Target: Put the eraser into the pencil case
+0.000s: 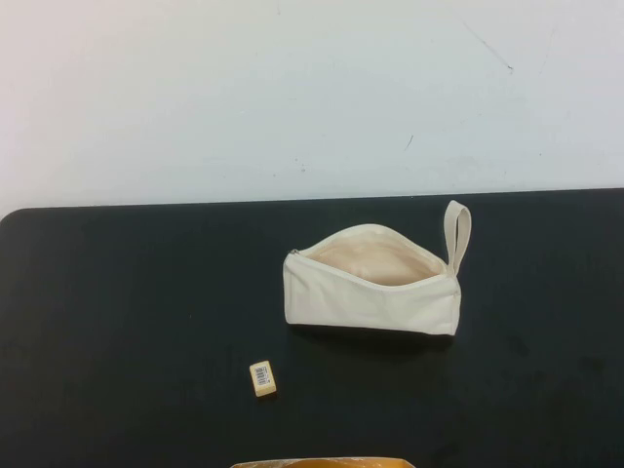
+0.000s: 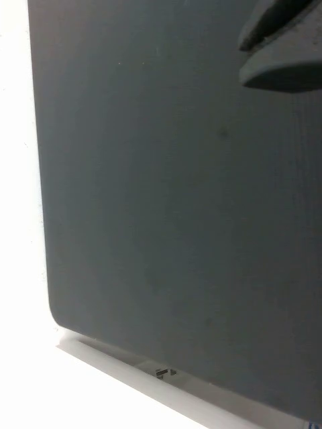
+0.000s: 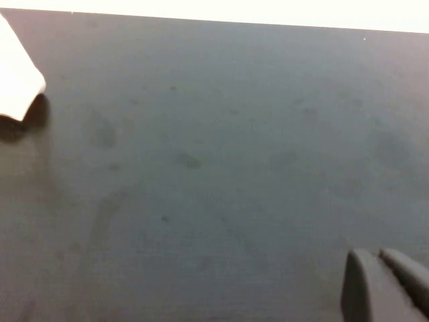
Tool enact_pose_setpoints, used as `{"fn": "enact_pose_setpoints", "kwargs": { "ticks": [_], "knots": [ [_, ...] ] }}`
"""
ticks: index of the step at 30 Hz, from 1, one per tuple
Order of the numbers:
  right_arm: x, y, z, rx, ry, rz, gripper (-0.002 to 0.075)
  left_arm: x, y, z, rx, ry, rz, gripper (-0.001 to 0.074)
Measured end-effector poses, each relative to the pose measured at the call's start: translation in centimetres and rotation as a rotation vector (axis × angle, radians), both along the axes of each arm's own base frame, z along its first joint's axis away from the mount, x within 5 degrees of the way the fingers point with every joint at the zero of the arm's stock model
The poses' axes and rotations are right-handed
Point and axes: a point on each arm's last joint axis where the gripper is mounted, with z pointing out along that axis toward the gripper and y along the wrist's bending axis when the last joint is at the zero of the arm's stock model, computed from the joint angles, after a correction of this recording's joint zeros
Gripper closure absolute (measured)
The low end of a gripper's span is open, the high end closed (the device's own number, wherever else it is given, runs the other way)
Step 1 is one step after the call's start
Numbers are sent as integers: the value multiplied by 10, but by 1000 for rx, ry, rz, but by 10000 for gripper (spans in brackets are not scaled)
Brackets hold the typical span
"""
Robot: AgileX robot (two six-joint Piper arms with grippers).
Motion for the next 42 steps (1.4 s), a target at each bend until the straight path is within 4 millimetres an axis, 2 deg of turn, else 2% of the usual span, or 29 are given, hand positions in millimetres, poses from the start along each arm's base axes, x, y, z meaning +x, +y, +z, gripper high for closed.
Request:
{"fn": "enact_pose_setpoints", "kwargs": {
  "ticks": [24,30,33,37,39,42],
  "knots": [
    [0,0,0,0,0,0,727,0,0,0,0,0,0,736],
    [0,0,0,0,0,0,727,0,-2,0,-49,0,-4,736],
    [0,0,0,0,0,0,727,0,-6,1,-222,-1,2,736],
    [0,0,0,0,0,0,727,0,-16,5,-719,20,15,736],
    [0,0,0,0,0,0,727,0,-20,8,-901,28,11,736],
    [0,0,0,0,0,0,727,0,-21,11,-999,15,11,736]
  ]
}}
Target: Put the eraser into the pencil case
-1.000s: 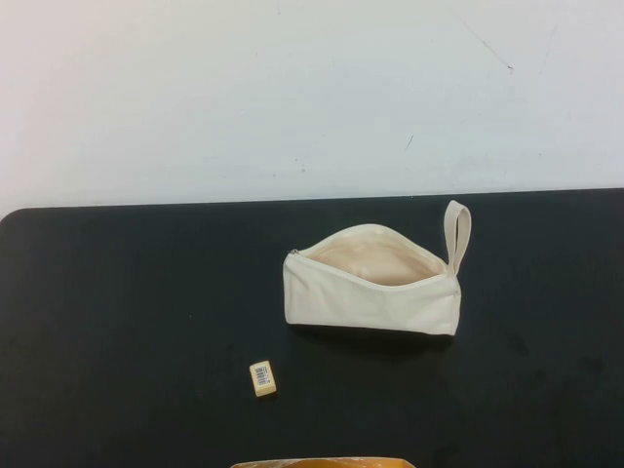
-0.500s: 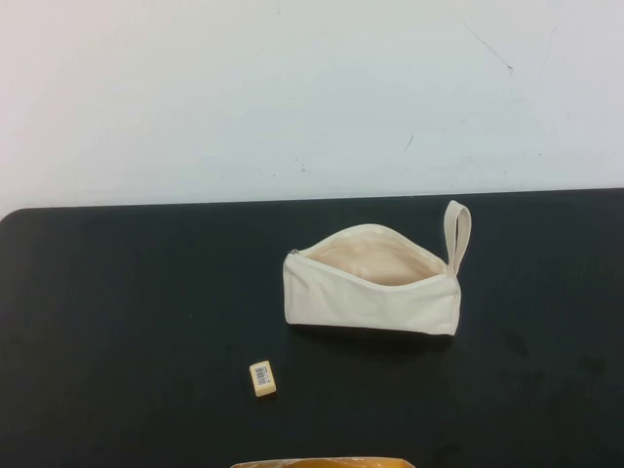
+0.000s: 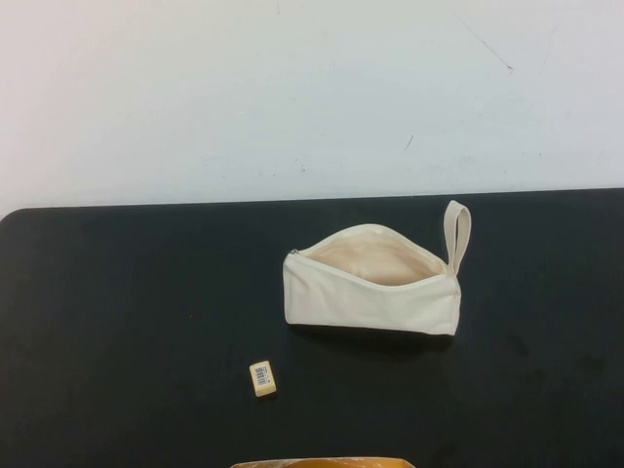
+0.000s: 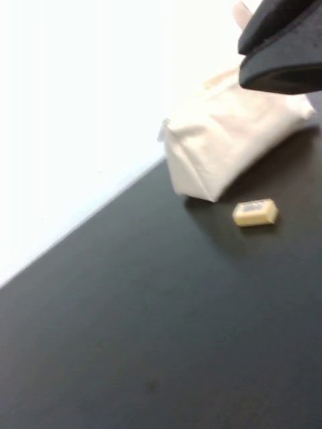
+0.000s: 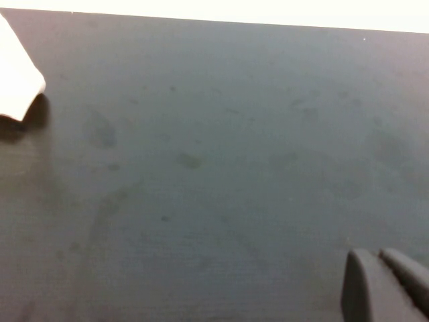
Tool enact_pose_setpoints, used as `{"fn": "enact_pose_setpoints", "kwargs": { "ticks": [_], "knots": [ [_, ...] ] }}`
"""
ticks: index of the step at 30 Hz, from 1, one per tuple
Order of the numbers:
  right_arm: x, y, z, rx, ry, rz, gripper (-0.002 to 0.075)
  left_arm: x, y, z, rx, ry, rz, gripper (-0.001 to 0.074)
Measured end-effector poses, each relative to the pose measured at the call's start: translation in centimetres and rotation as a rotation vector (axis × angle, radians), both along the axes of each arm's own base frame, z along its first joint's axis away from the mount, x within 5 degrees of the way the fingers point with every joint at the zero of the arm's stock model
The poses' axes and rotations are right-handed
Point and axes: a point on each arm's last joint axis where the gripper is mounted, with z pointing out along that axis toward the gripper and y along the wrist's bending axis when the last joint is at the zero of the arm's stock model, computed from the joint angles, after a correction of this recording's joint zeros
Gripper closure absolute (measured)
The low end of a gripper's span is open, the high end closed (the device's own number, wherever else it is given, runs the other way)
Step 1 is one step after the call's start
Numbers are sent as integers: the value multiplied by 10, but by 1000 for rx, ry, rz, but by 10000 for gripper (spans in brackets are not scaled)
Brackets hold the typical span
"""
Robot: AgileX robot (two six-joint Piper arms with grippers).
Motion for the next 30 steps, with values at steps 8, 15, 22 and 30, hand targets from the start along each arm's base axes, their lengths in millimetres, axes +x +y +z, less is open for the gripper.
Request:
{"fn": "enact_pose_setpoints", "kwargs": {
  "ticks": [8,15,22,30],
  "knots": [
    [0,0,0,0,0,0,727,2,4,6,-41,-63,52,736],
    [0,0,0,0,0,0,727,-6,-7,61,389,-131,-142,736],
    [0,0,0,0,0,0,727,25,-8,131,817,99,-409,736],
    [0,0,0,0,0,0,727,105,-11,164,946,300,-641,736]
  ]
}}
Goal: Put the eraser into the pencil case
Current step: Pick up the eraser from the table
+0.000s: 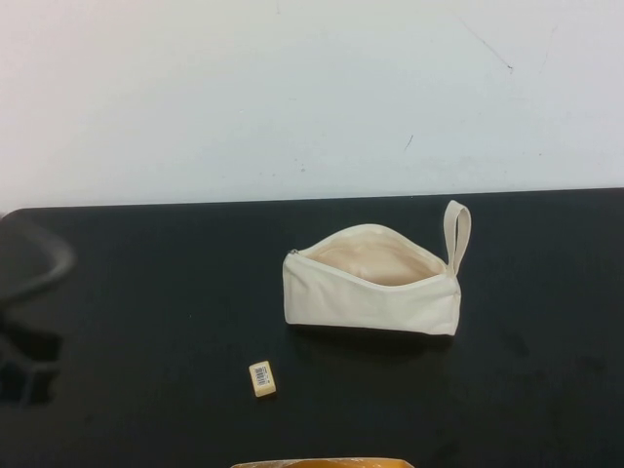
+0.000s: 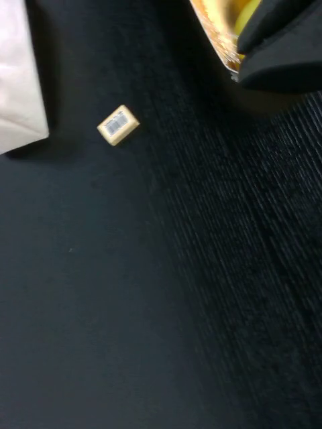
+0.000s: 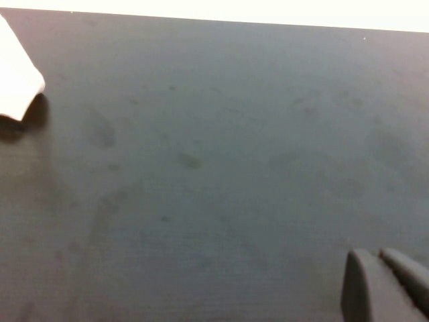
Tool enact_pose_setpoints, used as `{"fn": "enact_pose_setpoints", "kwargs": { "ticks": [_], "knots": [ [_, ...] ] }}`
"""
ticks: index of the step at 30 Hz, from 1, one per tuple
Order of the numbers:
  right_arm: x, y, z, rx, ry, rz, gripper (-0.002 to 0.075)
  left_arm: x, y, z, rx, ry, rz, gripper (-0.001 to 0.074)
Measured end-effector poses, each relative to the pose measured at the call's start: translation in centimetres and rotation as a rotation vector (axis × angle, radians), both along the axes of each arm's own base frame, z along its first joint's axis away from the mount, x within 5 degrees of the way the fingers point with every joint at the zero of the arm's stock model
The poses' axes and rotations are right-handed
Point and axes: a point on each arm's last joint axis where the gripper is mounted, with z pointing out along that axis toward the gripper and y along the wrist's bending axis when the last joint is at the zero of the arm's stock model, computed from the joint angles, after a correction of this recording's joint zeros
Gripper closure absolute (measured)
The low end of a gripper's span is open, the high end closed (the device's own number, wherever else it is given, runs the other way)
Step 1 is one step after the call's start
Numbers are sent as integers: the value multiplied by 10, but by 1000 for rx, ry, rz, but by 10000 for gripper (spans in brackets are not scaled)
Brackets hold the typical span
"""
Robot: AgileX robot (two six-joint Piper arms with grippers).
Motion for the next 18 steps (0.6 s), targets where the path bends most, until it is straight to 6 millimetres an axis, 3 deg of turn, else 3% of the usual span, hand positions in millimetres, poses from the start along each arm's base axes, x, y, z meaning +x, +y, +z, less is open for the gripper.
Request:
{"fn": "enact_pose_setpoints", "kwargs": {
  "ticks": [8,18],
  "knots": [
    [0,0,0,0,0,0,727,57,-47,-16,150,152,-171,736],
    [0,0,0,0,0,0,727,105,-124,-70,383,251,-262,734]
  ]
}}
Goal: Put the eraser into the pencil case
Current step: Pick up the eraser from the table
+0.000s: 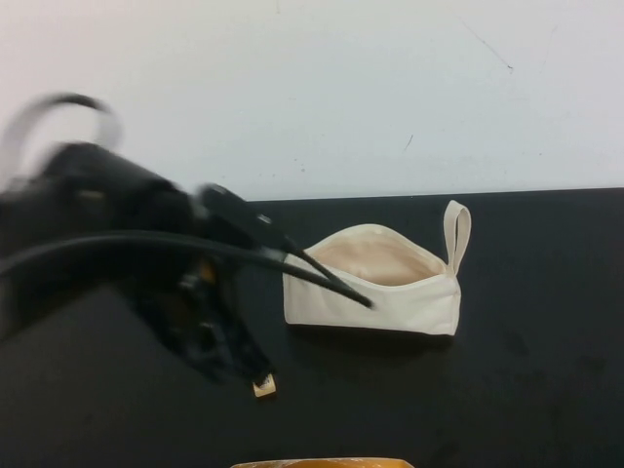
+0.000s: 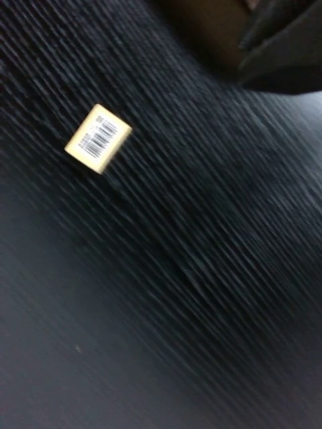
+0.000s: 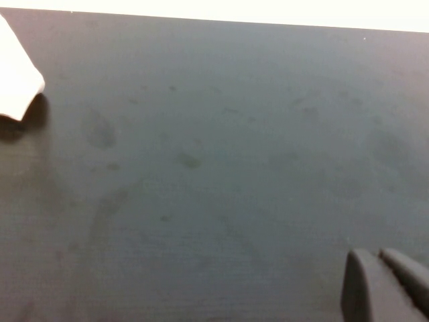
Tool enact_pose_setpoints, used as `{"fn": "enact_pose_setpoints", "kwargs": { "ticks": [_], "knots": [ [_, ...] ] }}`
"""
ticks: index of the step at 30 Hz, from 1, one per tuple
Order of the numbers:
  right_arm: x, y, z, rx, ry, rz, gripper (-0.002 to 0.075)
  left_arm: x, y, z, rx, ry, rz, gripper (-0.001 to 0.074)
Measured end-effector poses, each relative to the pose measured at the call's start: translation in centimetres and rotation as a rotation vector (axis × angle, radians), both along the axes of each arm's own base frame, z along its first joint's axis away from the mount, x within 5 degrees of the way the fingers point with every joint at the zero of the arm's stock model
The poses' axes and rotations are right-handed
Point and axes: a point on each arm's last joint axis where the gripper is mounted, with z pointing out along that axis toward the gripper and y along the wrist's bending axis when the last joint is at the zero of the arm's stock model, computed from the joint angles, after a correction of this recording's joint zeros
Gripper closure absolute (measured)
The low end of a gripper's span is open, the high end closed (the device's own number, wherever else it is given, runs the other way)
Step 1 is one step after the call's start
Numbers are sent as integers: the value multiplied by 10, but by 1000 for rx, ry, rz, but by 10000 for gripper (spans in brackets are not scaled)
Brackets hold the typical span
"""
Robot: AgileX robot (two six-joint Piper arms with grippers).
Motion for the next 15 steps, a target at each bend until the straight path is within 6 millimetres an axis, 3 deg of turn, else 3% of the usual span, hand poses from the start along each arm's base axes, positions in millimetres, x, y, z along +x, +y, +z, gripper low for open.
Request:
{"fn": "enact_pose_setpoints", "kwargs": {
  "ticks": [3,6,11,15],
  "knots": [
    [0,0,0,0,0,0,727,13,-17,-25,28,50,-1,699],
    [0,0,0,0,0,0,727,24,-24,-45,40,96,55,609],
    [0,0,0,0,0,0,727,38,-33,-74,21,134,211,366],
    [0,0,0,0,0,0,727,47,-39,-91,-16,126,284,309]
  ]
}}
